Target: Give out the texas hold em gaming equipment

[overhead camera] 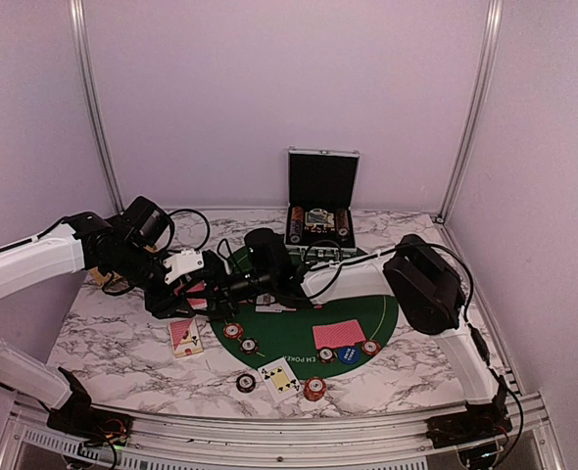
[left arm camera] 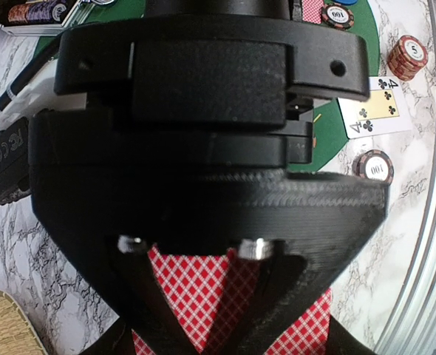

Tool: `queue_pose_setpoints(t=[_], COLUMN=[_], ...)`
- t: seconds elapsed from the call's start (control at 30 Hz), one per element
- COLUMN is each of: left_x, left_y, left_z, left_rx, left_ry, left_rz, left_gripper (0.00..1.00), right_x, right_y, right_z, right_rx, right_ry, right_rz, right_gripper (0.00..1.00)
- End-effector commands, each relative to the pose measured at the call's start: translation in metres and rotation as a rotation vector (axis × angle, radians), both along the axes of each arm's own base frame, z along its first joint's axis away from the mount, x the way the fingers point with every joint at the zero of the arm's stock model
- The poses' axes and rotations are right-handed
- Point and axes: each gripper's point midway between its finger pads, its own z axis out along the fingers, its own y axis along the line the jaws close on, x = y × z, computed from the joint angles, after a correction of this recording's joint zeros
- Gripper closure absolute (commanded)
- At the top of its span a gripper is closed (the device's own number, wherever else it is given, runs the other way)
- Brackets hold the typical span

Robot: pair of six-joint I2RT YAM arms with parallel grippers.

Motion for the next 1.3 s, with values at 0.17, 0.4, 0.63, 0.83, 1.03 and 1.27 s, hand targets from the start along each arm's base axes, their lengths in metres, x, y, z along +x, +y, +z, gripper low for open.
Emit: queue_pose_setpoints(t=[0.17,0.4,0.63,0.83,1.03,1.27], left_x=[0.003,0.003,0.003,0.004,0.004,0.004], left_y=[-0.005,-0.005,-0.005,-0.005,-0.005,-0.004], left_z=[0.013,0.013,0.012,0.014,0.013,0.013], left_rx=[-0.034,-0.035,-0.032,-0.034,-0.031,-0.025], left_ry=[-0.017,-0.015,-0.016,-0.018,-0.019,-0.024], left_rz=[0.000,0.001,0.001,0.000,0.003,0.000], left_gripper=[1.00,1.00,1.00,1.00,1.00,1.00], right_x=[0.017,0.015,0.016,0.018,0.016,0.016], right_y=[-0.024,-0.030,-0.035,-0.043,-0.048,-0.052], right_z=[0.008,0.014,0.023,0.027,0.034,0.044], right_rx=[-0.023,-0.038,-0.044,-0.065,-0.062,-0.046], right_ry=[-0.031,-0.053,-0.080,-0.097,-0.098,-0.089], right_rz=[-0.036,-0.026,-0.024,-0.025,-0.025,-0.031], right_gripper=[0.40,0.51,0.72,0.75,0.82,0.98])
